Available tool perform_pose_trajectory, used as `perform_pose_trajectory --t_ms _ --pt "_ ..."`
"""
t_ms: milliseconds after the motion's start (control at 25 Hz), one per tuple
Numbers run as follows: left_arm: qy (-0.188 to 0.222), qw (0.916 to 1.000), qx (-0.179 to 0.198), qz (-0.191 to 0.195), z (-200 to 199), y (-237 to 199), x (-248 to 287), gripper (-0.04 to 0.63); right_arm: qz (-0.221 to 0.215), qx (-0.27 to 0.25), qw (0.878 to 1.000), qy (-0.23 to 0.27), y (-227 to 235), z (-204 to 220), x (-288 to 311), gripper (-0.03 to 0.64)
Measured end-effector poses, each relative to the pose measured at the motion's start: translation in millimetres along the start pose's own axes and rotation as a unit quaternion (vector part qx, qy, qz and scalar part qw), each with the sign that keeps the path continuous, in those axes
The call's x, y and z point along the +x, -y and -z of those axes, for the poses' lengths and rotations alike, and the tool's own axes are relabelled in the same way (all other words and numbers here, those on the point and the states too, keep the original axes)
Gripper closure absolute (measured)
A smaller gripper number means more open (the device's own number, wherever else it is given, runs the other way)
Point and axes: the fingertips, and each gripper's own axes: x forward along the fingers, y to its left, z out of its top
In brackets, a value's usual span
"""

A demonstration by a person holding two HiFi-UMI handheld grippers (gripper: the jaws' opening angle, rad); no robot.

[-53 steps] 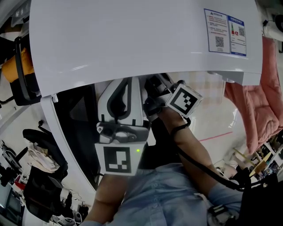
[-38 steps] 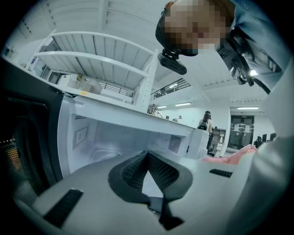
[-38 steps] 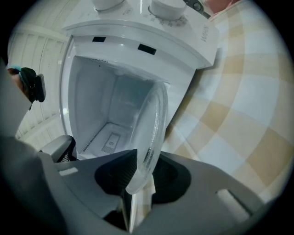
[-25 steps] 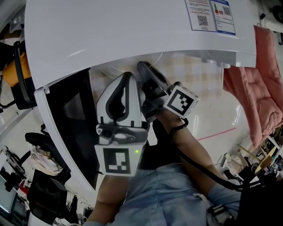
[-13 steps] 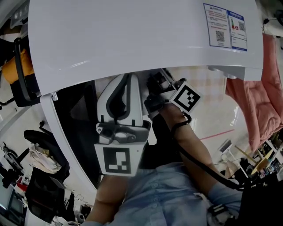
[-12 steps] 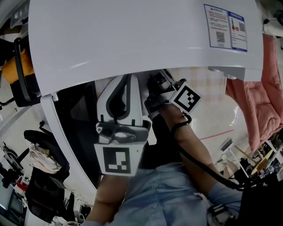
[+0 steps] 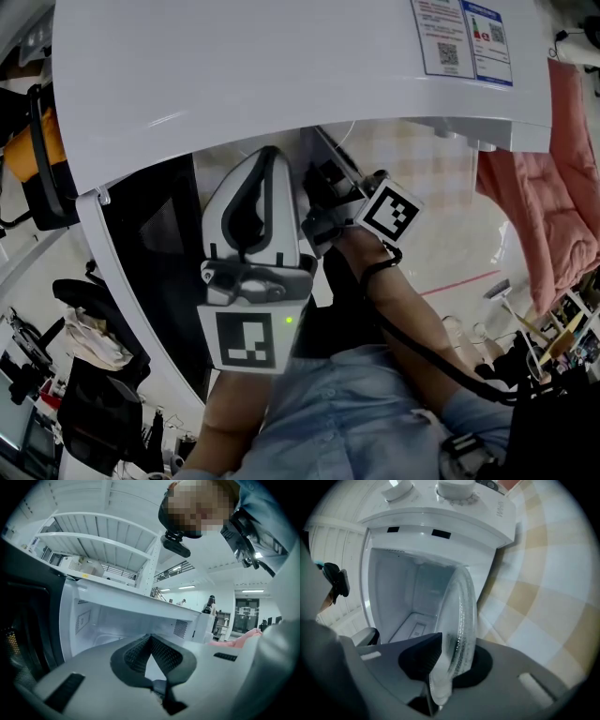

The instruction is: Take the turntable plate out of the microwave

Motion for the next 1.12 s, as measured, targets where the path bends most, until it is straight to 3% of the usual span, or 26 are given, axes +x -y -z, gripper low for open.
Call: perform_pose_trajectory --t_ms 760,920,1120 --pt "0.007 1.0 0.002 -0.006 -1.5 2.1 -11.2 0.588 0.001 -0.011 1.0 -0.01 3.3 5.4 -6.8 0.511" --pt "0.006 0.9999 0.0 -0.009 -1.8 -2.6 -9.3 0.588 -0.014 -0.026 0.999 -0.024 -1.7 5.9 -0.1 0.547" --pt "0.007 0.9999 0.002 -0.012 -4.8 -5.4 -9.1 0.588 -0.037 -0.001 0.999 -0.036 -4.1 11.1 5.0 0.564"
